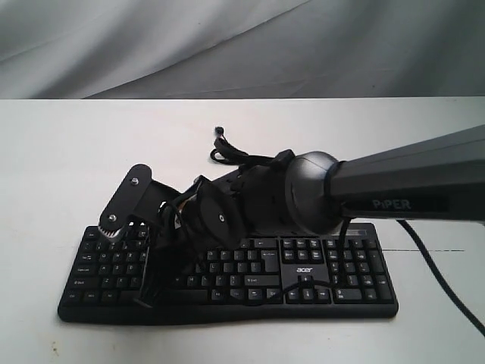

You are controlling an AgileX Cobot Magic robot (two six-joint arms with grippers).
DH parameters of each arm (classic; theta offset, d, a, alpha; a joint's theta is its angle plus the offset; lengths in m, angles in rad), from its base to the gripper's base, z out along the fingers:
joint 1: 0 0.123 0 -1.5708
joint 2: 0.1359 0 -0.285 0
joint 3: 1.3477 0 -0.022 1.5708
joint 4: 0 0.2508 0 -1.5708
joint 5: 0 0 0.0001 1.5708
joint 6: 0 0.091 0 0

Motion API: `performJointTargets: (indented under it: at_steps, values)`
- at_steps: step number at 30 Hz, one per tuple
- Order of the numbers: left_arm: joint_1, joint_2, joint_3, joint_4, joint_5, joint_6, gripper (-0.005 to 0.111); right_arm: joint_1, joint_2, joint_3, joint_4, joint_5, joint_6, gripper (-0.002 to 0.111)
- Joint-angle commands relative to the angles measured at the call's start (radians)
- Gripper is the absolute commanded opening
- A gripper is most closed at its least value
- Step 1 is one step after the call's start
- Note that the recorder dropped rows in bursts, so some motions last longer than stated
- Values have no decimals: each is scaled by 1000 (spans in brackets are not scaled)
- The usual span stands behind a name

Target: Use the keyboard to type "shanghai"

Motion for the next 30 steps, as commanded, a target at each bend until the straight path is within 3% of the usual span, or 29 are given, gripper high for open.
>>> performJointTargets:
  at_steps: [1,30]
  values:
    - [-7,-4,5,-2,-10,-4,0,-5,0,-7,-6,26,3,0]
    - [-7,-4,5,-2,-10,-4,0,22,28,-7,10,12,3,0]
